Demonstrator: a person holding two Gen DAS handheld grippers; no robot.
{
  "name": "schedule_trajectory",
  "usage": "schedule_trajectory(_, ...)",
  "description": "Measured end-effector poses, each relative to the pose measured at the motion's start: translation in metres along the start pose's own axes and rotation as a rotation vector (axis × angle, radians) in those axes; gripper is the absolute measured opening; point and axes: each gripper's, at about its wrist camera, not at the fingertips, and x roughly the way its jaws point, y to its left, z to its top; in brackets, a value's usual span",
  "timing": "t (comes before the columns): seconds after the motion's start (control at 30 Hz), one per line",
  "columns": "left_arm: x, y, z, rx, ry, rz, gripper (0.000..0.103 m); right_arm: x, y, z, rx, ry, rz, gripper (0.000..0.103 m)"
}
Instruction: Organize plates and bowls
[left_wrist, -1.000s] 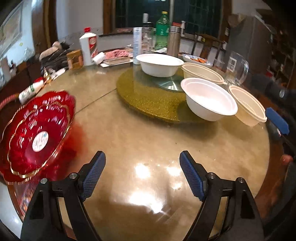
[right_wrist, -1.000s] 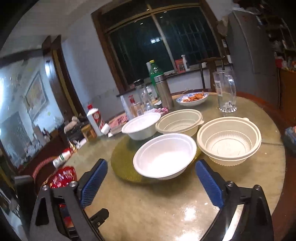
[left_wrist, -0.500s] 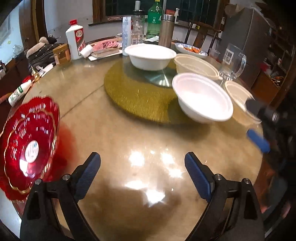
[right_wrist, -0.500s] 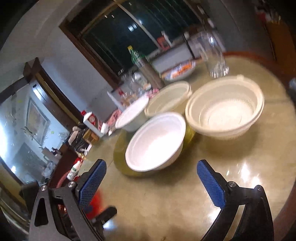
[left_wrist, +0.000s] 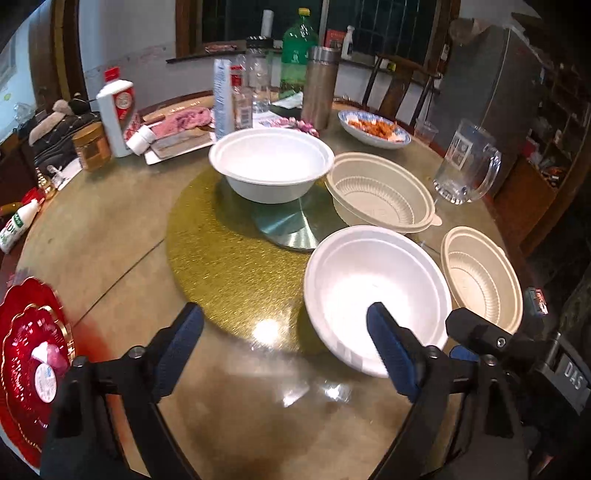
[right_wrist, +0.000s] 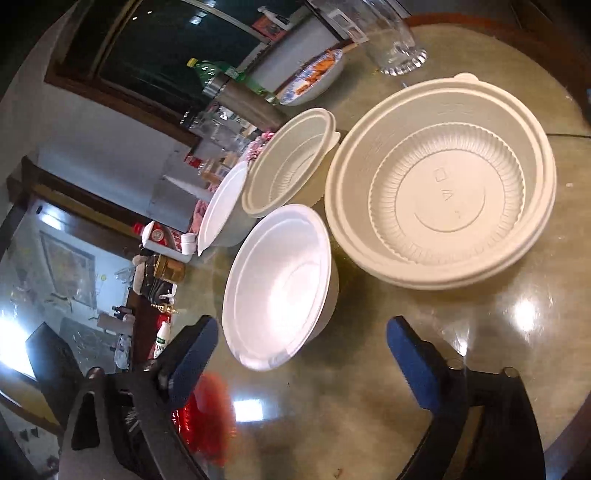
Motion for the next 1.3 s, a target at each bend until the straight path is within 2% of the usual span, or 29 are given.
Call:
schedule_trajectory(0.1,0.017,0.000,0.004,-0.027,0.048,-0.023,0.068,0.009,-0.001,0.006,0.001,0.024,-0.025,0.065)
schedule_trajectory(0.13,0.022,0.001,0.005,-0.040,0.065,-0.031,0.059,0.013,-0.003,0.008,0.011,0.035,-0.035,0.051)
schedule_trajectory(0.17,0.028,0.002,0.007,-0.052,0.081,-0.040,0.053,0.015,-0.005,0.009,0.017,0.041,-0.037,0.042)
schedule_trajectory(0.3,0.039,0.002,0.009,-0.069,0.105,-0.053,0.046,0.024,-0.010,0.013,0.031,0.045,-0.043,0.039)
schedule_trajectory(0.37,0.043,0.000,0.009,-0.072,0.115,-0.053,0.031,0.025,-0.009,0.013,0.023,0.040,-0.053,0.029)
schedule_trajectory(0.47,0.048,-0.004,0.006,-0.059,0.123,-0.054,0.020,0.025,-0.007,0.013,0.007,0.024,-0.063,0.016)
schedule_trajectory(0.57,0.049,-0.006,0.003,-0.053,0.121,-0.058,0.011,0.023,-0.002,0.009,-0.021,0.008,-0.066,0.013)
schedule_trajectory(0.7,0.040,-0.005,-0.006,-0.051,0.097,-0.058,0.011,0.021,0.003,0.002,-0.061,-0.010,-0.089,0.011)
schedule_trajectory(0.8,0.029,0.000,-0.013,-0.057,0.071,-0.050,0.011,0.019,0.006,-0.004,-0.078,-0.013,-0.075,0.009)
schedule_trajectory(1.03,0.000,0.013,-0.035,-0.068,0.001,0.009,0.011,0.015,0.026,-0.030,-0.172,-0.046,-0.072,0.008)
schedule_trajectory(1.13,-0.006,0.020,-0.042,-0.084,-0.018,0.009,0.011,0.011,0.032,-0.041,-0.199,-0.067,-0.067,0.008)
schedule_trajectory(1.3,-0.011,0.026,-0.049,-0.100,-0.047,0.018,0.012,0.007,0.048,-0.057,-0.289,-0.128,-0.114,0.008)
